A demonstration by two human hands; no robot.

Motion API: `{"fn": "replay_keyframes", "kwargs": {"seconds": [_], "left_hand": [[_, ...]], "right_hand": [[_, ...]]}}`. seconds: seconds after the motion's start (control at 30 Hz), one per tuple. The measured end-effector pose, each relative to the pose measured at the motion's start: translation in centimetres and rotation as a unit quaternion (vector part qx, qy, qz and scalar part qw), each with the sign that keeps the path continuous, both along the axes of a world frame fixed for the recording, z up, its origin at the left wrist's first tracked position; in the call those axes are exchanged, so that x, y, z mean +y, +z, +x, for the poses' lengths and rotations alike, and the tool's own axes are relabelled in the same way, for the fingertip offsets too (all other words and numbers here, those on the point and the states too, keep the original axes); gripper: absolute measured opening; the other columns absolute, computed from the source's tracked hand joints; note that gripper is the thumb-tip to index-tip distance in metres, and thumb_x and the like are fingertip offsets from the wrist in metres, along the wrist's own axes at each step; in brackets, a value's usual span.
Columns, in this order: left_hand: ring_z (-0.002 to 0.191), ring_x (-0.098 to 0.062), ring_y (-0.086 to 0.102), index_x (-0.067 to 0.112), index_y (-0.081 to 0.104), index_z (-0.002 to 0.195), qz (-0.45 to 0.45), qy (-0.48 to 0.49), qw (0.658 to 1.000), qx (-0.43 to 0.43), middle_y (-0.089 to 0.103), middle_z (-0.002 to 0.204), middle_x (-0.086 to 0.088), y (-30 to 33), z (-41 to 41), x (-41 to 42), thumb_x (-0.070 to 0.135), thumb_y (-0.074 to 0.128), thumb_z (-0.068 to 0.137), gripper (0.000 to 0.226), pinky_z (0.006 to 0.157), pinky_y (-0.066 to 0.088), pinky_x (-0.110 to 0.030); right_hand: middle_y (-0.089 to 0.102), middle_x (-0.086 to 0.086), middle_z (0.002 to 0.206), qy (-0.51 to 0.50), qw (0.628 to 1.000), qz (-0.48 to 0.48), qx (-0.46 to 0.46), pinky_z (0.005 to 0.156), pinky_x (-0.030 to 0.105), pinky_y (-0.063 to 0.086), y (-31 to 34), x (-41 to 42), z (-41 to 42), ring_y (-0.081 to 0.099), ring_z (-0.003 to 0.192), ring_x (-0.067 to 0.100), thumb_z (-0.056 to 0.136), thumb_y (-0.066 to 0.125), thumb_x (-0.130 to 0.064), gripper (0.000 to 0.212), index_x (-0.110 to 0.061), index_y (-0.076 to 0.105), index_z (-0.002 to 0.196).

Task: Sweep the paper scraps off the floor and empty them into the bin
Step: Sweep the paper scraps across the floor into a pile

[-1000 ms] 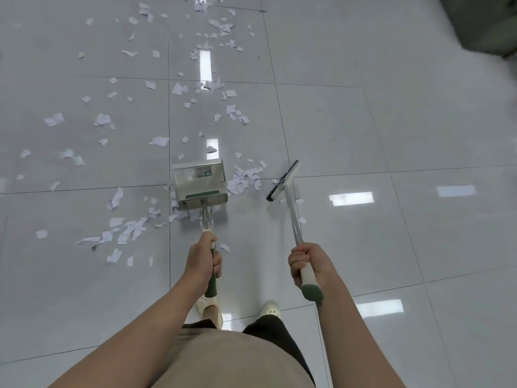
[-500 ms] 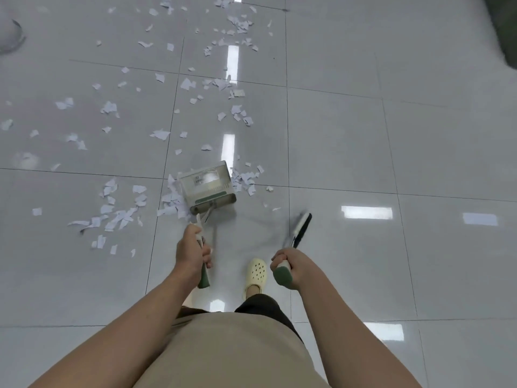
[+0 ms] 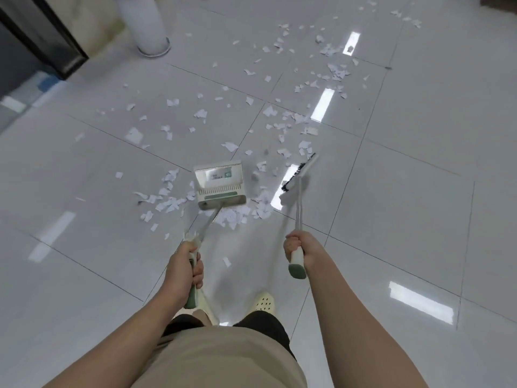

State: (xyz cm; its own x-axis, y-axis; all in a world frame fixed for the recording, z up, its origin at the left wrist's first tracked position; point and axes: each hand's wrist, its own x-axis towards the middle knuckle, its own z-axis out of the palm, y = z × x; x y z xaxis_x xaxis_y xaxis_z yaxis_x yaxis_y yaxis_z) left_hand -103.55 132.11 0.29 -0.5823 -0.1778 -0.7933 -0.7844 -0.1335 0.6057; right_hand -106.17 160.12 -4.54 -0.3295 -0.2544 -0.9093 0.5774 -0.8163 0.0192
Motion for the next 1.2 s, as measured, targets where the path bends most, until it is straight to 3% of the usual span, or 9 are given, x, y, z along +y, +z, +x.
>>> {"fn": "replay_keyframes", "kwargs": {"seconds": [0.13,0.33,0.6,0.77,0.9,1.1,1.2], "left_hand": [[0.041,-0.016,0.023,0.018,0.041,0.07,-0.01,0.051,0.999,0.005,0.028,0.051,0.001,-0.3,0.7,-1.1,0.036,0.044,0.091,0.028,0.047,0.026,-0.028],[0.035,-0.013,0.027,0.019,0.041,0.071,0.003,0.178,0.984,-0.009,0.034,0.046,0.004,-0.8,2.2,-3.3,0.037,0.046,0.089,0.026,0.047,0.027,-0.027],[0.046,-0.018,0.027,0.018,0.04,0.076,-0.011,0.297,0.954,-0.034,0.033,0.056,-0.001,-1.0,5.2,-8.8,0.037,0.05,0.09,0.025,0.051,0.029,-0.03],[0.049,-0.018,0.023,0.017,0.04,0.079,0.018,0.343,0.938,-0.041,0.029,0.055,0.001,-1.6,7.8,-11.2,0.033,0.047,0.092,0.022,0.05,0.028,-0.03],[0.047,-0.015,0.02,0.021,0.035,0.08,0.044,0.366,0.929,-0.038,0.023,0.058,0.003,-2.1,9.3,-12.4,0.035,0.046,0.088,0.019,0.049,0.024,-0.029],[0.039,-0.012,0.022,0.02,0.044,0.088,0.08,0.407,0.91,-0.026,0.027,0.049,0.007,-2.7,9.5,-10.9,0.036,0.044,0.087,0.016,0.047,0.026,-0.027],[0.039,-0.012,0.021,0.022,0.038,0.078,0.093,0.433,0.896,-0.023,0.026,0.048,0.008,-2.4,8.4,-8.1,0.037,0.043,0.087,0.018,0.045,0.024,-0.025]], "right_hand": [[0.036,-0.001,0.054,0.101,0.991,0.084,0.013,0.031,0.016,0.031,2.8,-3.8,0.2,0.034,0.035,0.007,0.087,0.044,0.008,0.027,-0.015,0.038,0.074],[0.039,0.001,0.06,0.275,0.958,0.08,0.02,0.034,0.016,0.036,4.6,-7.1,2.7,0.037,0.039,0.007,0.087,0.049,0.005,0.019,-0.012,0.04,0.084],[0.037,-0.002,0.056,0.552,0.83,0.075,0.039,0.036,0.017,0.031,4.1,-16.5,5.6,0.034,0.037,0.006,0.086,0.051,0.001,0.018,-0.013,0.041,0.08],[0.036,-0.007,0.052,0.577,0.816,0.01,-0.018,0.036,0.012,0.031,4.2,-21.1,7.5,0.033,0.036,0.003,0.092,0.047,-0.006,0.025,-0.017,0.039,0.071],[0.039,-0.006,0.047,0.607,0.793,0.027,-0.044,0.036,0.01,0.035,3.9,-20.1,7.4,0.037,0.033,0.004,0.095,0.046,-0.008,0.027,-0.016,0.04,0.07],[0.038,-0.006,0.047,0.606,0.788,0.095,-0.06,0.031,0.014,0.035,3.1,-12.7,4.3,0.038,0.032,0.005,0.094,0.048,-0.007,0.024,-0.014,0.042,0.072],[0.039,-0.006,0.055,0.585,0.8,0.113,-0.075,0.032,0.015,0.037,2.9,-6.9,1.0,0.038,0.034,0.006,0.091,0.051,-0.007,0.015,-0.013,0.048,0.078]]}}
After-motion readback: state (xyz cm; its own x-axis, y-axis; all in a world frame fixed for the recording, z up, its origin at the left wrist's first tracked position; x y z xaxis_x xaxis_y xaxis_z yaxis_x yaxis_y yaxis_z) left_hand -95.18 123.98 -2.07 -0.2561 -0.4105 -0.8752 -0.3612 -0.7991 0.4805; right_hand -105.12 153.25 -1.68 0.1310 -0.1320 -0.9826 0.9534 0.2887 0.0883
